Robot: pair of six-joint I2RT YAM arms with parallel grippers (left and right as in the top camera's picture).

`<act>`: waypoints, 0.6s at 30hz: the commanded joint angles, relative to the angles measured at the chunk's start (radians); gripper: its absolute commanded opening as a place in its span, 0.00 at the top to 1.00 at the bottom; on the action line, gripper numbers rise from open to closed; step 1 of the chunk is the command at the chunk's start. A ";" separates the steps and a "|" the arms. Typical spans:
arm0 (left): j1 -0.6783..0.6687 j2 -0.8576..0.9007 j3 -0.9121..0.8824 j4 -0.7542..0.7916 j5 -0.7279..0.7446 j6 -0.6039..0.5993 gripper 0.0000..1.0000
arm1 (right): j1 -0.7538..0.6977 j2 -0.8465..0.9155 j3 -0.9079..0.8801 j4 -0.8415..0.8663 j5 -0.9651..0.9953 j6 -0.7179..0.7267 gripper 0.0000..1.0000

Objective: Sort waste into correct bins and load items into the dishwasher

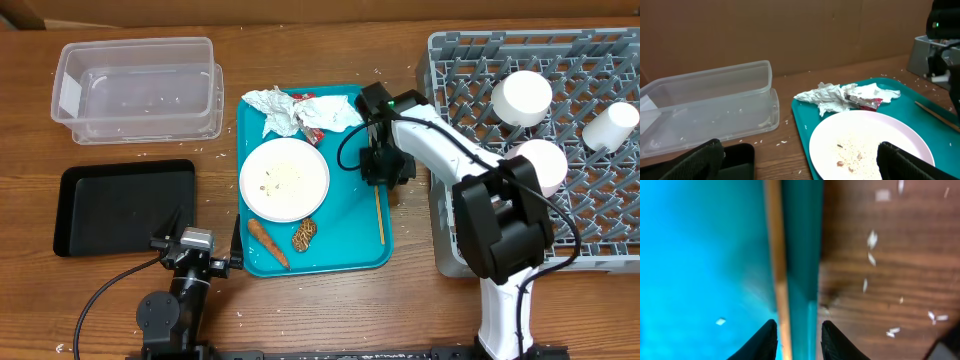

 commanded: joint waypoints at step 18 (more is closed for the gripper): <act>0.009 -0.004 -0.004 0.000 -0.006 0.017 0.00 | 0.025 0.012 0.086 -0.043 0.036 0.029 0.74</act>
